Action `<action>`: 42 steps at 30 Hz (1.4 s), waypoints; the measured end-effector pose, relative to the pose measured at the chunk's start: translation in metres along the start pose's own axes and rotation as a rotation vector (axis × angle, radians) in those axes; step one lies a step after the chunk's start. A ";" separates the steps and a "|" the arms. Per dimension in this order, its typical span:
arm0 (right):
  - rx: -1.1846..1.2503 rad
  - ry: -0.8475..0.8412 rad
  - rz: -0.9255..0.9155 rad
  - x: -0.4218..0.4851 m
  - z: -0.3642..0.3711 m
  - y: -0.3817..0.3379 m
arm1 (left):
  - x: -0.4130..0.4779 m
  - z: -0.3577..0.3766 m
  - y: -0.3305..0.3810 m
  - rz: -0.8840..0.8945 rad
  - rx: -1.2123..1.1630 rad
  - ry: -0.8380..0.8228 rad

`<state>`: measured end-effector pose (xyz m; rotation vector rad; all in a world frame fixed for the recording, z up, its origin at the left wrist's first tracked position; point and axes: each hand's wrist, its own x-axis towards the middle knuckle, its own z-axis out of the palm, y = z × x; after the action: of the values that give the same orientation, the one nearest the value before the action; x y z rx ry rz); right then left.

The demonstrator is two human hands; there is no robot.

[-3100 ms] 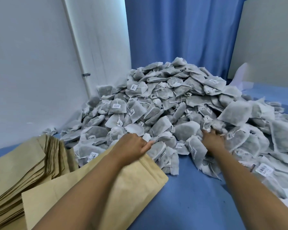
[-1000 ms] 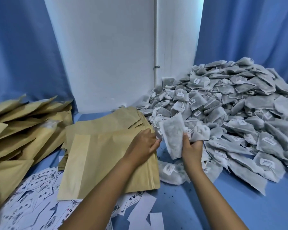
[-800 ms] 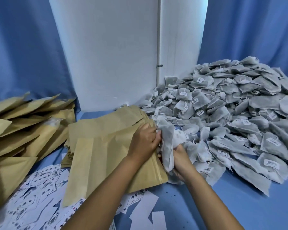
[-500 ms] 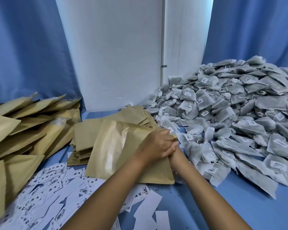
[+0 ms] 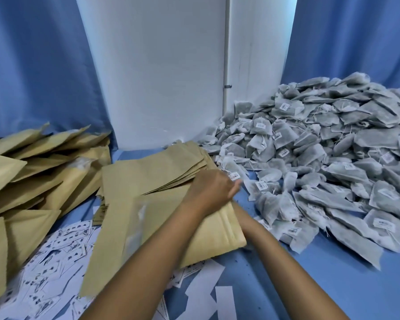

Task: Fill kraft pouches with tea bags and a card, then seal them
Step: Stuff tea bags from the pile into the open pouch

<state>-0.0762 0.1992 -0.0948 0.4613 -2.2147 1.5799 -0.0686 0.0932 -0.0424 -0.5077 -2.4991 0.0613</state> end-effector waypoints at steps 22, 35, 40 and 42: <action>-0.395 0.195 0.067 0.010 -0.049 0.059 | -0.027 0.010 -0.029 -0.066 -0.163 0.178; 0.074 -0.505 0.263 -0.025 0.008 -0.006 | -0.036 0.007 -0.028 -0.113 -0.346 0.407; 0.597 -0.813 0.485 -0.017 -0.007 0.004 | -0.038 0.008 -0.023 -0.119 -0.349 0.415; 0.804 -0.785 0.542 -0.012 -0.005 0.003 | -0.032 0.003 -0.025 -0.129 -0.361 0.450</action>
<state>-0.0669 0.2054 -0.1016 0.8623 -2.2003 3.0203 -0.0546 0.0589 -0.0585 -0.4427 -2.0934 -0.5070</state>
